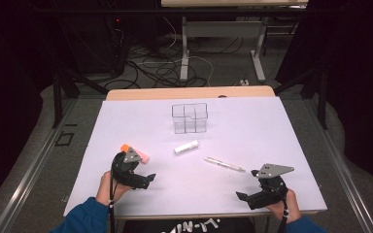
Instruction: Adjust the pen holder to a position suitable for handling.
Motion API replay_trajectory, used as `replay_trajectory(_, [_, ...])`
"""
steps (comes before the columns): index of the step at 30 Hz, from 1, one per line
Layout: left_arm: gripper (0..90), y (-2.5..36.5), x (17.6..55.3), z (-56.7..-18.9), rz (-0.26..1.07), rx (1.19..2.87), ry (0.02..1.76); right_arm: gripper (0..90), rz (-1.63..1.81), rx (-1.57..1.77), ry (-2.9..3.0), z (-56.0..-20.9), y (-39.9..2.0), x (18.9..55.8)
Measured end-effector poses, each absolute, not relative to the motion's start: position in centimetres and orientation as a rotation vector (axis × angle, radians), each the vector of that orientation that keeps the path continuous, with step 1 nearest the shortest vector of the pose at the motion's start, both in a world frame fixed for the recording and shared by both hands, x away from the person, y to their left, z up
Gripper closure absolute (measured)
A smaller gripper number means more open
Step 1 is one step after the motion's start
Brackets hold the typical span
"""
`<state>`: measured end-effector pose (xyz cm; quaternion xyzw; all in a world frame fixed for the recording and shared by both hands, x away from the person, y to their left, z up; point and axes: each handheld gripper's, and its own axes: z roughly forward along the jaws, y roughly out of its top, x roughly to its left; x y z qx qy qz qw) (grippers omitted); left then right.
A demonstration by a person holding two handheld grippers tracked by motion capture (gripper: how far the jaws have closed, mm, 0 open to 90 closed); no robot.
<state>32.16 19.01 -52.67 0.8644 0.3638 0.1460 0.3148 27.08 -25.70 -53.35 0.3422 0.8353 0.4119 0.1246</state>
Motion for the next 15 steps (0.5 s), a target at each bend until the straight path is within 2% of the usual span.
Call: replay_trajectory(15, [6.6, 19.6, 30.1, -53.1, 0.397, 2.300, 0.942, 2.5, 1.172, 1.009, 2.448, -53.3, -25.7, 27.1])
